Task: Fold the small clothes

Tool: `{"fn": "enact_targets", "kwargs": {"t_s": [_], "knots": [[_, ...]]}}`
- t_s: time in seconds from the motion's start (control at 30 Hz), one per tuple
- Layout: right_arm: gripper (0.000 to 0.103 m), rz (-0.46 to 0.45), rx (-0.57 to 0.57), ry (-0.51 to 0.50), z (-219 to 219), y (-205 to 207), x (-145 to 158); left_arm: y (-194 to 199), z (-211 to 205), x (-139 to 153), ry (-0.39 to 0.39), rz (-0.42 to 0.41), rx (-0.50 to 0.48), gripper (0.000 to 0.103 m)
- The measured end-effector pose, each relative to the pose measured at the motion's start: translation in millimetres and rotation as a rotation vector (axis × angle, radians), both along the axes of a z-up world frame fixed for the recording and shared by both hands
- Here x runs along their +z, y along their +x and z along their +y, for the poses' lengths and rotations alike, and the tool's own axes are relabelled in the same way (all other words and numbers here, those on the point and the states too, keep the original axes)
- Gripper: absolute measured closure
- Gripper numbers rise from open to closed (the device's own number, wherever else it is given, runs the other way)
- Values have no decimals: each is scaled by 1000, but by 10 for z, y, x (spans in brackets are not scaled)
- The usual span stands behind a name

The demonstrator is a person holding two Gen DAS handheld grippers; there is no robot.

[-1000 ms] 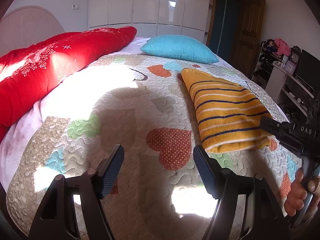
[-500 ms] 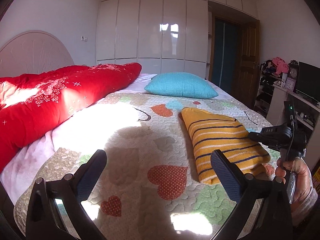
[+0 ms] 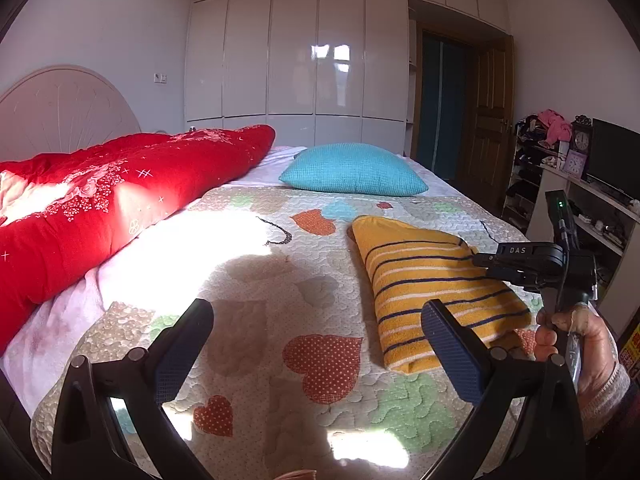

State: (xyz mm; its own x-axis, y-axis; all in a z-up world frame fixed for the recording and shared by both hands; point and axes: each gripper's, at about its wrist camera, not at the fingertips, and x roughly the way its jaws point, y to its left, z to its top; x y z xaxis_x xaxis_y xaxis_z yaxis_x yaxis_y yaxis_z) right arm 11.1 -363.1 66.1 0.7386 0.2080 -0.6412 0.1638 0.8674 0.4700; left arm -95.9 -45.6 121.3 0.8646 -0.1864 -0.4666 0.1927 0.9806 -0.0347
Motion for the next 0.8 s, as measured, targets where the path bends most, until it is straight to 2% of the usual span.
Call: {"fn": "enact_targets", "kwargs": {"t_s": [0.03, 0.07, 0.23, 0.33, 0.53, 0.8], "knots": [[42, -8, -1, -32, 18, -173, 34, 28, -46, -36, 10, 21, -15, 0], [40, -10, -5, -58, 19, -337, 41, 57, -107, -85, 27, 48, -25, 0], [38, 40, -50, -113, 5, -1002, -70, 111, -404, -348, 84, 164, -55, 0], [38, 67, -61, -138, 31, -1249, -161, 115, -532, -439, 129, 195, -62, 0], [35, 90, -72, -176, 146, -1368, -230, 121, -645, -511, 178, 227, -67, 0], [32, 96, -47, -298, 401, -1301, -222, 187, -649, -608, 198, 272, -59, 0]]}}
